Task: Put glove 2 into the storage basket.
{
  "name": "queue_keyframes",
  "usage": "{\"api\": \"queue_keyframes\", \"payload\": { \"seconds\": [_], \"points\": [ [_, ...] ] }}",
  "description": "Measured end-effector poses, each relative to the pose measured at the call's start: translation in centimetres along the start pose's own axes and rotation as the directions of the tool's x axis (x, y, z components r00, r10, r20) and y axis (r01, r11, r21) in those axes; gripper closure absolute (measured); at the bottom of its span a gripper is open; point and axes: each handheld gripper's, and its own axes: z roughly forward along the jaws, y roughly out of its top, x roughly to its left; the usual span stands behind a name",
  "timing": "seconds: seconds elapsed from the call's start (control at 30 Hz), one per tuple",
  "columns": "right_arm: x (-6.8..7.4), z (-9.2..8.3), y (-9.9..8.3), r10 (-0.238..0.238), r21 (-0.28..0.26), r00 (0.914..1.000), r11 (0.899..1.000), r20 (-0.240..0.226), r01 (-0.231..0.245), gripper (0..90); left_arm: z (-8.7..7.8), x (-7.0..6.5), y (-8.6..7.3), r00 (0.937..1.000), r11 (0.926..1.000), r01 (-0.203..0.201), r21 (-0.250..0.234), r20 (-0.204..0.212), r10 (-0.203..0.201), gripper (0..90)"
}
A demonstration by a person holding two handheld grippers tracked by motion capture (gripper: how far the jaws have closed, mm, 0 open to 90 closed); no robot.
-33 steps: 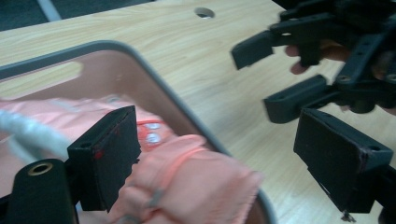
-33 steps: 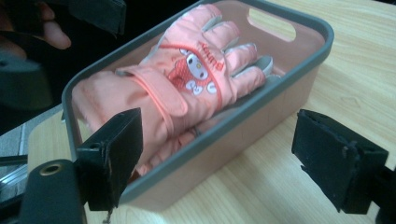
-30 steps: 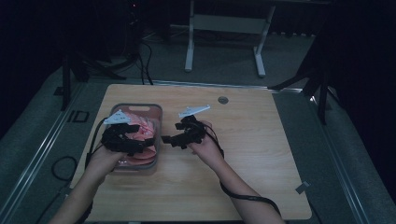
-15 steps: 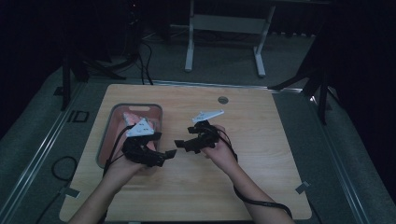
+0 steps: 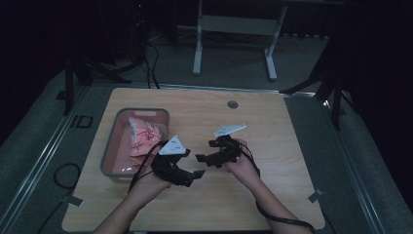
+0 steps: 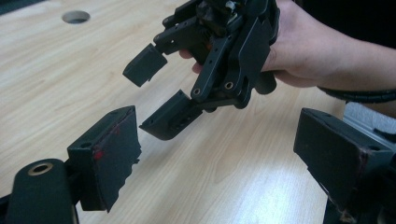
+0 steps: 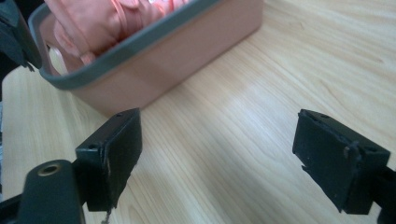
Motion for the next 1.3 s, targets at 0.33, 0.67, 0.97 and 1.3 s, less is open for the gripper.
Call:
{"api": "queue_keyframes", "payload": {
  "seconds": [0.33,0.67,0.97,1.3],
  "points": [
    [-1.0,-0.3,-2.6,0.008,0.014,1.0000,1.000,0.002,-0.008,15.5,1.8,-1.0,-1.1,0.9991,0.9996,-0.024,0.011,0.034,0.024,14.5],
    [-1.6,-1.1,-5.4,-0.008,0.012,0.9997,1.000,0.022,0.007,15.5,4.6,-2.2,-2.5,0.9943,0.9986,-0.047,0.025,0.097,0.045,14.4],
    [-2.0,-1.8,-7.3,-0.004,0.009,0.9996,1.000,0.029,0.004,15.5,6.4,-2.8,-3.7,0.9896,0.9958,-0.087,0.027,0.117,0.084,14.5],
    [-2.1,-1.6,-8.9,-0.004,0.035,0.9996,0.999,0.027,0.003,14.8,7.7,-3.1,-4.6,0.9880,0.9941,-0.098,0.046,0.125,0.091,14.4]
  ]
}}
